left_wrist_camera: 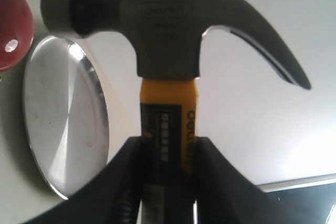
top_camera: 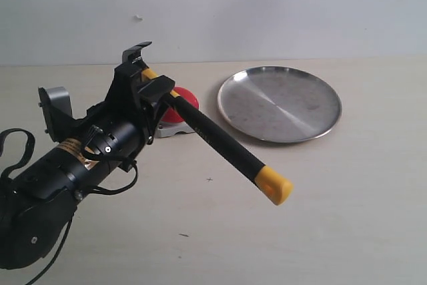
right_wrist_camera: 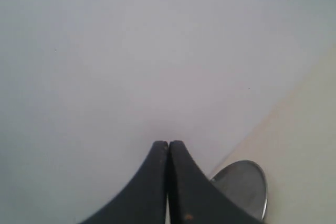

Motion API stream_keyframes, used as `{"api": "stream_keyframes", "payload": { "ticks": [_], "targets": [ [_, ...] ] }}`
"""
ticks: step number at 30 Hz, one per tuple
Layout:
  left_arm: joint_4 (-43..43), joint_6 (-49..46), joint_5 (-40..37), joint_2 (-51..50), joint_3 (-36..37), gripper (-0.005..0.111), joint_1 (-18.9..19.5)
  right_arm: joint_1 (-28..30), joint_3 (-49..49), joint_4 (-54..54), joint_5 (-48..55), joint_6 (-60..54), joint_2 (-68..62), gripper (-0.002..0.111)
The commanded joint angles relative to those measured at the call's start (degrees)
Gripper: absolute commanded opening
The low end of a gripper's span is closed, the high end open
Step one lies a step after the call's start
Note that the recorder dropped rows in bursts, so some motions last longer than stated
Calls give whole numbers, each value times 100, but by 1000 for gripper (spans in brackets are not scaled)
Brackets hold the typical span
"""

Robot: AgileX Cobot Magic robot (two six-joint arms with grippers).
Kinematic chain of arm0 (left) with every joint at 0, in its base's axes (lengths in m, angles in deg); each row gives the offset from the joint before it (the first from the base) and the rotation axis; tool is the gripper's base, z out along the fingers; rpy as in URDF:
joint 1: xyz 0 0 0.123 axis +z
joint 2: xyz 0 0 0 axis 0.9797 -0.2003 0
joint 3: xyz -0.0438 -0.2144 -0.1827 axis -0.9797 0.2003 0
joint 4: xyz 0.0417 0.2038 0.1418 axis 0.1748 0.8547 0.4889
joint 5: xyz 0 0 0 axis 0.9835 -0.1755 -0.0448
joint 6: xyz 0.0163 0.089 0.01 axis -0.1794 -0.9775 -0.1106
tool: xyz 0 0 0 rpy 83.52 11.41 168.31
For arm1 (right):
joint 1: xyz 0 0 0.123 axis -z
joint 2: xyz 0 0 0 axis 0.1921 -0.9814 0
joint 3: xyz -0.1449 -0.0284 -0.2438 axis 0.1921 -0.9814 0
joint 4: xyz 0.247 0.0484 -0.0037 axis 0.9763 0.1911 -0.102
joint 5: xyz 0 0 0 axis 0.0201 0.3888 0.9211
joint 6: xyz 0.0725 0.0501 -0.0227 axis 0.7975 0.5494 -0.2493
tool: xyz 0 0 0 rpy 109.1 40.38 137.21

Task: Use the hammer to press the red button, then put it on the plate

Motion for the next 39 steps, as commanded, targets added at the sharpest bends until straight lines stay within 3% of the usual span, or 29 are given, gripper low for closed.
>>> {"api": "stream_keyframes", "payload": {
  "ticks": [1,6,11,18,23,28,36,39],
  "targets": [
    [101,85,446,51,-77,0,13,22,-26,76,-409,-8,35,0],
    [112,120,446,51,-77,0,13,22,36,-297,-714,-436,4,0],
    [197,232,446,51,-77,0,13,22,1204,-896,-80,-1382,-990,0],
    [247,232,446,51,-77,0,13,22,3553,-1208,2458,-3119,-3112,0],
    [247,232,446,51,-77,0,13,22,4956,-186,4756,-4925,-4495,1],
    [247,232,446,51,-77,0,13,-45,5698,813,6447,-5997,-5680,14],
    [390,232,446,51,-77,0,13,-1230,5696,918,6649,-6646,-6445,47],
    [398,232,446,51,-77,0,13,-1751,5696,918,6562,-6756,-6721,52]
  ]
}}
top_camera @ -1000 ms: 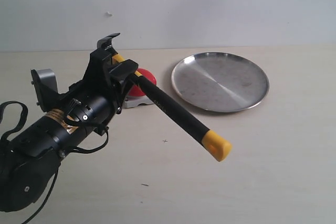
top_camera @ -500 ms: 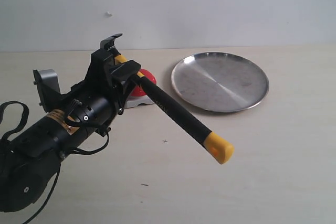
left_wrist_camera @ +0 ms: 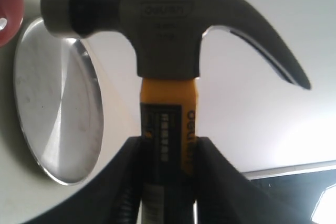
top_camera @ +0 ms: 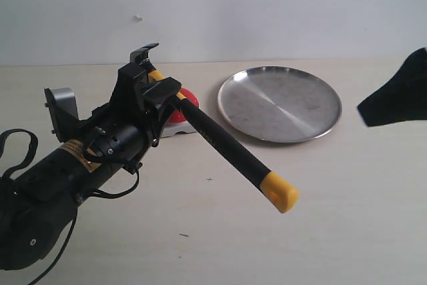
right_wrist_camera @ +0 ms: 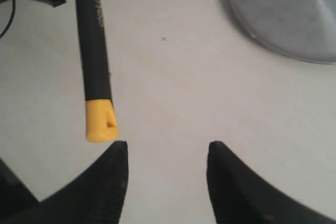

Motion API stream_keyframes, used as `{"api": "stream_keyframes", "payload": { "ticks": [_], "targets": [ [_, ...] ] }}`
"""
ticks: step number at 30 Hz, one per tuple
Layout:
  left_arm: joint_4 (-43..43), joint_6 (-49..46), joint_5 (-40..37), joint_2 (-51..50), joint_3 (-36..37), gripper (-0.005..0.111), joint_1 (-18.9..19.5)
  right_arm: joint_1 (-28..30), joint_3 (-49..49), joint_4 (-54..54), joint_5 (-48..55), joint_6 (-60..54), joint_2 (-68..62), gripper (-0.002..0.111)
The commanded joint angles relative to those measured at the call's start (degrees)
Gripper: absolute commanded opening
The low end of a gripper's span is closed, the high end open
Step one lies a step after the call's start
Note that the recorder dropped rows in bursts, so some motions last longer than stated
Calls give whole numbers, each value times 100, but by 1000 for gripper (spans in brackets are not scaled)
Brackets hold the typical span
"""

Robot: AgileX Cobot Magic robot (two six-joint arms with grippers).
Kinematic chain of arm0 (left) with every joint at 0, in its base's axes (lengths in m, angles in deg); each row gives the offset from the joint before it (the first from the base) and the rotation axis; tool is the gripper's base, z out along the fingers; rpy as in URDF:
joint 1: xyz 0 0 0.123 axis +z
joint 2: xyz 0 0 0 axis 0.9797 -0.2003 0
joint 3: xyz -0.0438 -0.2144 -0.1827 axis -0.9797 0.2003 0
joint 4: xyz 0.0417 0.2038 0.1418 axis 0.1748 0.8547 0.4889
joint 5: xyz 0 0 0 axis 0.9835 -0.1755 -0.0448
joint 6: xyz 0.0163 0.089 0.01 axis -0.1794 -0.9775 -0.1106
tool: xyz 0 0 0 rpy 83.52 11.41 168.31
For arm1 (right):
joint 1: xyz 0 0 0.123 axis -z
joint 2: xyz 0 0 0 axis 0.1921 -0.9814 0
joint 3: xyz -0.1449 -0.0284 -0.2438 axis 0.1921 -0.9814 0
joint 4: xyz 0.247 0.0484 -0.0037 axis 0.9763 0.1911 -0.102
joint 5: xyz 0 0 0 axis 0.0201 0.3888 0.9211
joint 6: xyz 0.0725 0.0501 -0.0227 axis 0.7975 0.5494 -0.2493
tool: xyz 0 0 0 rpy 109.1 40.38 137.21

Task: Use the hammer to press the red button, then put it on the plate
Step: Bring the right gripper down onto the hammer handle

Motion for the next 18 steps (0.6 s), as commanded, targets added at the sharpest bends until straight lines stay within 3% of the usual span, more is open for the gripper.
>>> {"api": "stream_keyframes", "payload": {
  "ticks": [1,8,18],
  "targets": [
    [92,-1,435,51,-77,0,13,-706,48,78,-101,-200,-397,52],
    [233,-20,435,51,-77,0,13,-1660,104,52,-890,-206,-1103,64],
    [293,-64,435,51,-77,0,13,-2636,842,-565,-1092,418,-2095,64]
  ]
}}
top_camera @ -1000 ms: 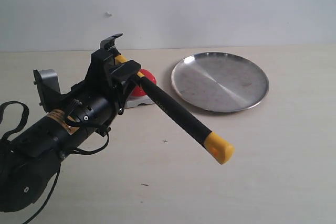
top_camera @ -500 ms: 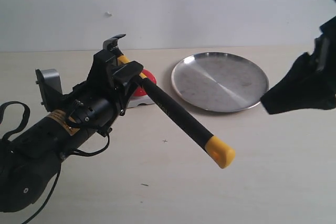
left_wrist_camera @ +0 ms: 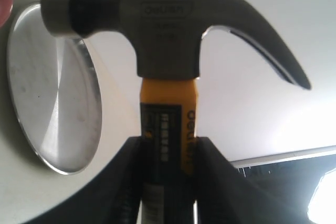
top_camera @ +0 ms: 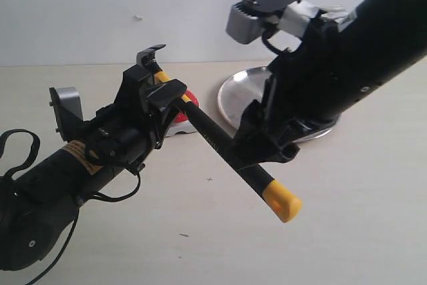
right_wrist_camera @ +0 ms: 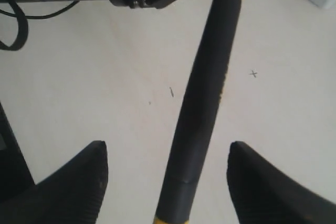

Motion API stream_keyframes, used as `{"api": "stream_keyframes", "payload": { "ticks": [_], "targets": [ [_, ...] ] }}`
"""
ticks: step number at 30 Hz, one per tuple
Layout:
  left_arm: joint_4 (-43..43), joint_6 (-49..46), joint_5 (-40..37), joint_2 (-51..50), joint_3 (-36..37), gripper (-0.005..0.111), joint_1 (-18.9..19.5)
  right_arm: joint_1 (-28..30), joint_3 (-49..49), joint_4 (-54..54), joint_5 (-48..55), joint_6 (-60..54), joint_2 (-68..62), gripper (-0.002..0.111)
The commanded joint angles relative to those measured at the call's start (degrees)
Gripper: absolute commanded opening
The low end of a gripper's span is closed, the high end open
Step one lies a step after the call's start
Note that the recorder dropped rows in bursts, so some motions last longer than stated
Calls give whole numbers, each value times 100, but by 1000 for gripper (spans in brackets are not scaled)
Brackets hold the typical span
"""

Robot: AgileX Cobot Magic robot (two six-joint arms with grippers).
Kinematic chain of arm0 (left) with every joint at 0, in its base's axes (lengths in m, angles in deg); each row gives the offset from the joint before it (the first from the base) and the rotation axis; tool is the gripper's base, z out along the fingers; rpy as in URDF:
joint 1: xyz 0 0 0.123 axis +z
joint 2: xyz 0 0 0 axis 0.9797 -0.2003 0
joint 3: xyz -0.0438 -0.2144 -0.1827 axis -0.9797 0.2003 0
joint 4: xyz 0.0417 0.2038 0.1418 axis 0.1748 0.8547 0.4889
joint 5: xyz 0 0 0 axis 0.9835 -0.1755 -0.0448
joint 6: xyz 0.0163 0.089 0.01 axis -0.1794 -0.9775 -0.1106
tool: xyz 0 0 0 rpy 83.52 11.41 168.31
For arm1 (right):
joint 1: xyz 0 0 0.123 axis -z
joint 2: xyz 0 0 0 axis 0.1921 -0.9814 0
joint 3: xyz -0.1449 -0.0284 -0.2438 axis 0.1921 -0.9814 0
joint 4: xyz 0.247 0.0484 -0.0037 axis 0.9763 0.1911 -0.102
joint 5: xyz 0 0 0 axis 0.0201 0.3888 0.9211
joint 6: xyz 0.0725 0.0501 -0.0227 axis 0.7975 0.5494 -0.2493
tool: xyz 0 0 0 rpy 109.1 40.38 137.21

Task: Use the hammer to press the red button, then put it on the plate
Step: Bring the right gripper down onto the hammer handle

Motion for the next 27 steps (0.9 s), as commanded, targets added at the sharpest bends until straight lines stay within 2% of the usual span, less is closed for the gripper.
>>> {"api": "stream_keyframes", "payload": {
  "ticks": [1,5,22,27],
  "targets": [
    [69,-118,435,51,-77,0,13,-327,314,-564,-23,583,-423,64],
    [149,-158,435,51,-77,0,13,-449,457,-901,-9,963,-726,64],
    [254,-158,435,51,-77,0,13,-449,479,-970,-93,980,-1263,64],
    [254,-158,435,51,-77,0,13,-449,479,-1096,-228,980,-1303,61]
  ]
}}
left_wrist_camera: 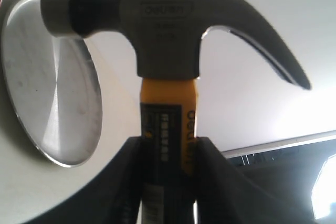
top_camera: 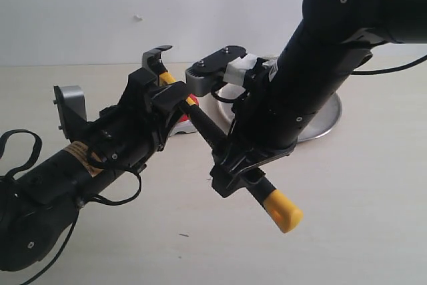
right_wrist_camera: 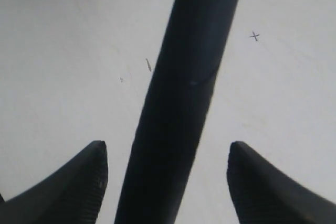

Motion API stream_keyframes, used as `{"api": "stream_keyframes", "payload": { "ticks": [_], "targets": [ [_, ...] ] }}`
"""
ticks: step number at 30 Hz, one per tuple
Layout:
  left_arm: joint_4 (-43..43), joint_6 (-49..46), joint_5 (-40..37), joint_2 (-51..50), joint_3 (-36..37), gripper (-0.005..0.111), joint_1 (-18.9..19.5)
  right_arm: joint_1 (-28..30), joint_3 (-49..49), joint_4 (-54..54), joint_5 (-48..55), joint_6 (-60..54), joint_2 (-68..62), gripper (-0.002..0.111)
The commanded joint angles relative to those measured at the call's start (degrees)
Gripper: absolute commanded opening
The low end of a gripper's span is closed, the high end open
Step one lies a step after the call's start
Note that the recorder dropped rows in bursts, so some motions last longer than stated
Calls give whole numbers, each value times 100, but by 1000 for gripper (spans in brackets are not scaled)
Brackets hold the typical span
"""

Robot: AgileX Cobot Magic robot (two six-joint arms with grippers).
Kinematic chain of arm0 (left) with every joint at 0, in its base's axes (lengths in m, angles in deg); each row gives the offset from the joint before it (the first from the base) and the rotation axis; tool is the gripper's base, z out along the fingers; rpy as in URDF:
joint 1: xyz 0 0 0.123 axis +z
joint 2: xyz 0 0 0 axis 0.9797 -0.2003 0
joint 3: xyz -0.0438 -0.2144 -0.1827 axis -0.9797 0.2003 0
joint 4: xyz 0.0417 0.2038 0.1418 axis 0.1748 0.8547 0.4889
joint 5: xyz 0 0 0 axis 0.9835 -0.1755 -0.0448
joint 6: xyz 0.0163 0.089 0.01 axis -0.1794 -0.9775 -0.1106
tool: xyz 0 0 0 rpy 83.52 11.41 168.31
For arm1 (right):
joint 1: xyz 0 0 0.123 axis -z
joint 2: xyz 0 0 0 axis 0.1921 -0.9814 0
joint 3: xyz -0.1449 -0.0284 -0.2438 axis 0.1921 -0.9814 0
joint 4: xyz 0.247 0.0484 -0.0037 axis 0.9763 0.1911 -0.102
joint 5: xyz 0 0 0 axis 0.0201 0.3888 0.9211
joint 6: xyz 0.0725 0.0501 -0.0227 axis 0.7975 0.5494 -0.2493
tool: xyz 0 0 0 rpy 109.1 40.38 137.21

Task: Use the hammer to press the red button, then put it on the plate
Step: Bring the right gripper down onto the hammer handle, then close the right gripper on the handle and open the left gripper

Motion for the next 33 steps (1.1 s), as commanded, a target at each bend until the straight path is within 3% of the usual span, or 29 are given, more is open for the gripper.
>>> {"api": "stream_keyframes", "payload": {
  "ticks": [1,10,17,24,26,30,33],
  "targets": [
    [43,-40,435,51,-77,0,13,-23,61,-176,-140,35,-11,59],
    [441,-29,435,51,-434,0,13,-23,271,-175,107,236,-11,59],
    [502,-6,435,51,-532,0,29,-23,575,-791,774,851,-11,60],
    [474,157,435,51,-532,0,193,-23,575,-728,656,942,-34,59],
    [395,147,435,51,-532,0,193,-23,575,-741,629,942,-35,51],
    [359,94,435,51,-532,0,237,-23,575,-754,591,824,-35,1],
    [359,81,435,51,-532,0,237,-23,575,-726,505,847,-35,0]
  ]
}}
